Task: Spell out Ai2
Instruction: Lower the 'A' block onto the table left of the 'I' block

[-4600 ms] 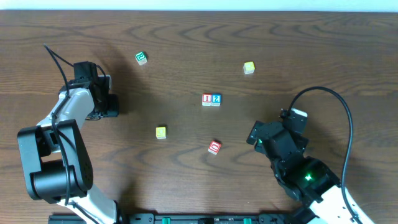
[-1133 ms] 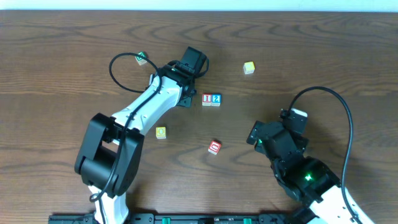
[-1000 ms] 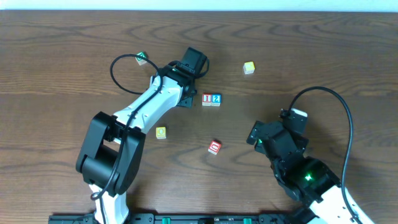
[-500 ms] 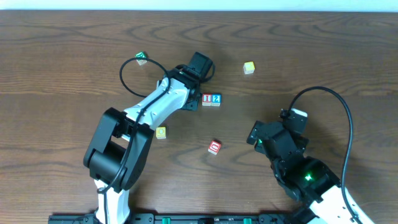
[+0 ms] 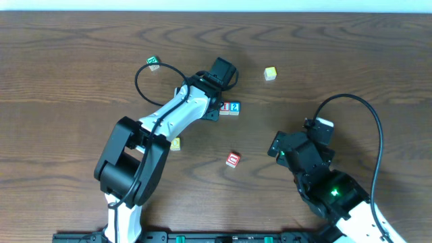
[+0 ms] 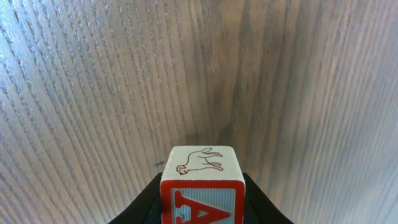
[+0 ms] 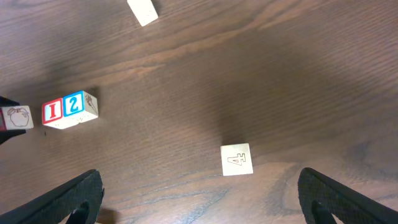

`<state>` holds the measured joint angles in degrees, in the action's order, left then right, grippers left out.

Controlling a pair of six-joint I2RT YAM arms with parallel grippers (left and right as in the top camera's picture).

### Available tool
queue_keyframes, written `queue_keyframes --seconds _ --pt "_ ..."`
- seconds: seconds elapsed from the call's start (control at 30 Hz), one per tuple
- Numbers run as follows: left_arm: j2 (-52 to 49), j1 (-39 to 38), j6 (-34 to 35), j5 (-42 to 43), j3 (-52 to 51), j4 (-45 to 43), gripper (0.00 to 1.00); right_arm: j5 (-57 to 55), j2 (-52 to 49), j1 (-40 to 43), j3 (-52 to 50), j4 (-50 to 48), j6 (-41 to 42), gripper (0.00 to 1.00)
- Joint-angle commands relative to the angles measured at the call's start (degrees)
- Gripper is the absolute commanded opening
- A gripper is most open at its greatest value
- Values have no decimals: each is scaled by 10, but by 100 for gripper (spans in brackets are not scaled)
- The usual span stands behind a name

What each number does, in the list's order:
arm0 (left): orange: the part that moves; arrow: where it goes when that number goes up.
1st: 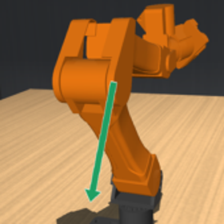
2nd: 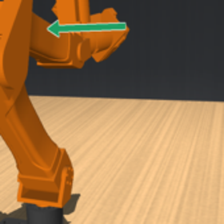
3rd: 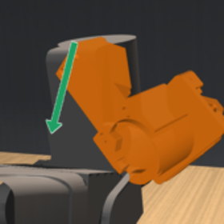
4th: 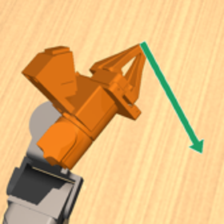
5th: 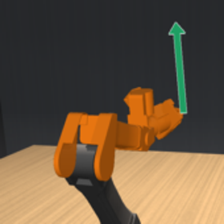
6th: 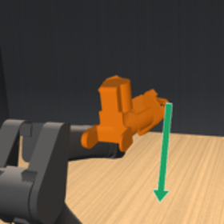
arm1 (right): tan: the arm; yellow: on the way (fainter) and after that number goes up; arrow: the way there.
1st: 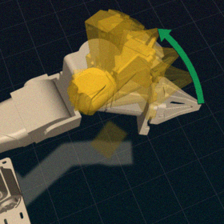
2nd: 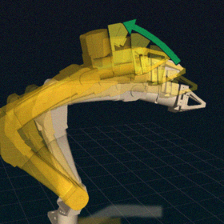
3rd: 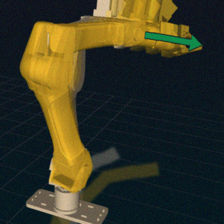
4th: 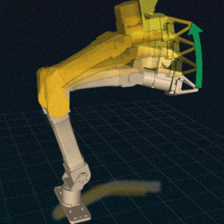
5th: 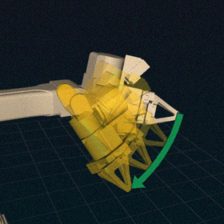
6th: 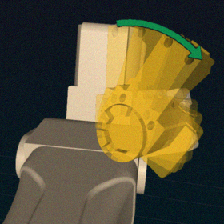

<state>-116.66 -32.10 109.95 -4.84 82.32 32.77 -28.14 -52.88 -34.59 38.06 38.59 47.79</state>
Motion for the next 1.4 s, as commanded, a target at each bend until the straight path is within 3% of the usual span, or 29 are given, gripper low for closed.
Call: queue_keyframes --seconds 0.0,0.37,0.83,1.37 --pt "-12 -2 10 -13 14 7 6 -14 -1 -5 -3 0 10 99" --pt "-12 -2 11 -5 14 11 16 -14 -1 -5 -3 0 10 99" --pt "-31 -2 6 23 14 -11 6 -14 0 -5 -3 0 10 99" --pt "-31 -2 2 31 14 -12 7 -14 -1 -5 -3 0 10 99"
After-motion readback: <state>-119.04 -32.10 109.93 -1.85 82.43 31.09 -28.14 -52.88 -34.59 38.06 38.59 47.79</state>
